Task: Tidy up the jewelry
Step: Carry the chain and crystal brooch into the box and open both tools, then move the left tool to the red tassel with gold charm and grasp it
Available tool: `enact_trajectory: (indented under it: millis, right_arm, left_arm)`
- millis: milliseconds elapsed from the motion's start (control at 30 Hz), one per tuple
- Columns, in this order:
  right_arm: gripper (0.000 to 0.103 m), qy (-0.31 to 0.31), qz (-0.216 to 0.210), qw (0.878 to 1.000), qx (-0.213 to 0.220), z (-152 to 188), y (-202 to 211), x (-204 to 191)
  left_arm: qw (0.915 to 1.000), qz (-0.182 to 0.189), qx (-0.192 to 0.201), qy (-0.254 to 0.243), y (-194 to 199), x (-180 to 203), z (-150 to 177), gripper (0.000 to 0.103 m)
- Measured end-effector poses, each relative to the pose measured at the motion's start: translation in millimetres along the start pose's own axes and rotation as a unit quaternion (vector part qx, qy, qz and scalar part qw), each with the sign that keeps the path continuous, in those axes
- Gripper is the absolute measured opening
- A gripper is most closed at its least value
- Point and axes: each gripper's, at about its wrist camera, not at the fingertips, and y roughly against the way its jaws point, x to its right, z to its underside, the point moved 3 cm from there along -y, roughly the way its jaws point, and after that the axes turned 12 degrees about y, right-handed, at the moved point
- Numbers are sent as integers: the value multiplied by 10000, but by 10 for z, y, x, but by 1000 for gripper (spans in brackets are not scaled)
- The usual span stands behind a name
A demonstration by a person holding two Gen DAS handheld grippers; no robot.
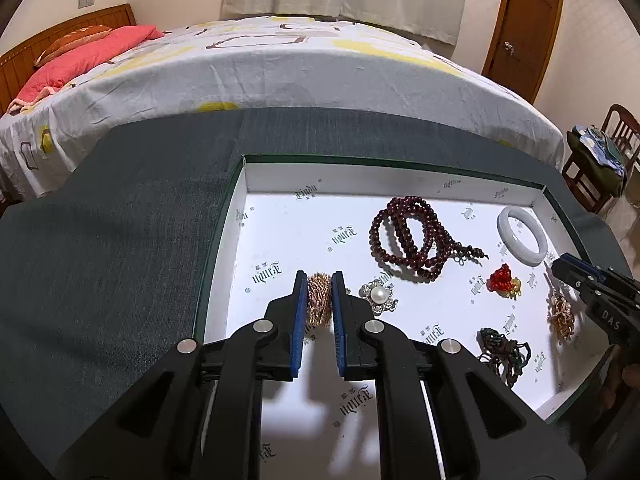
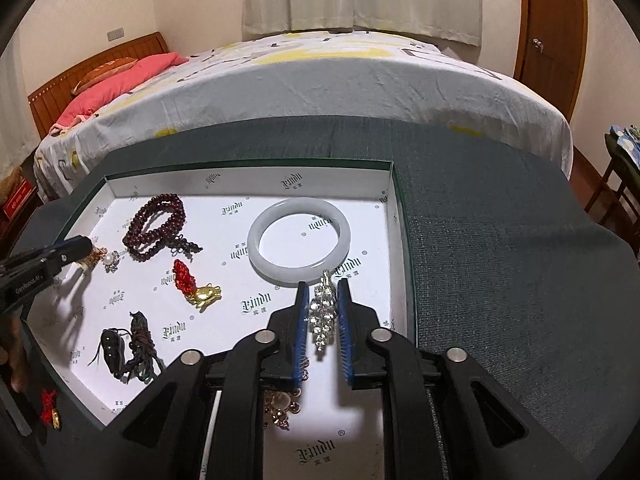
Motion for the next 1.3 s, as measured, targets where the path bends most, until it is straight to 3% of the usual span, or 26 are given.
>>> enact_trajectory:
  millis: [67,133,233,567,900,1300]
  right_arm:
    - [36,-13,-124,9999,34,-6,6,-17]
    - [38,15,-76,10000,43,-6,21,-32]
    - [43,-112,-100,9998,102,-2,70,-17]
    - [44,-324,-57,9989,329,58,397,-21]
    - [45,-351,-34,9985,413,312,737,-182]
    - [49,-194,-134,9994,260,751,994,-407]
  left_arm:
    - [10000,-16,2,-8,1,-5,2,27]
    - [10000,-14,33,0,4,-11,-5,33]
    - [10000,22,86,20,37,-12,-9,49]
    - [9993,177,311,103,305,-7,19,69]
    - [9987,208,444,-118,780,85,290,72]
    - [9997,92,221,62,1144,6,919,72]
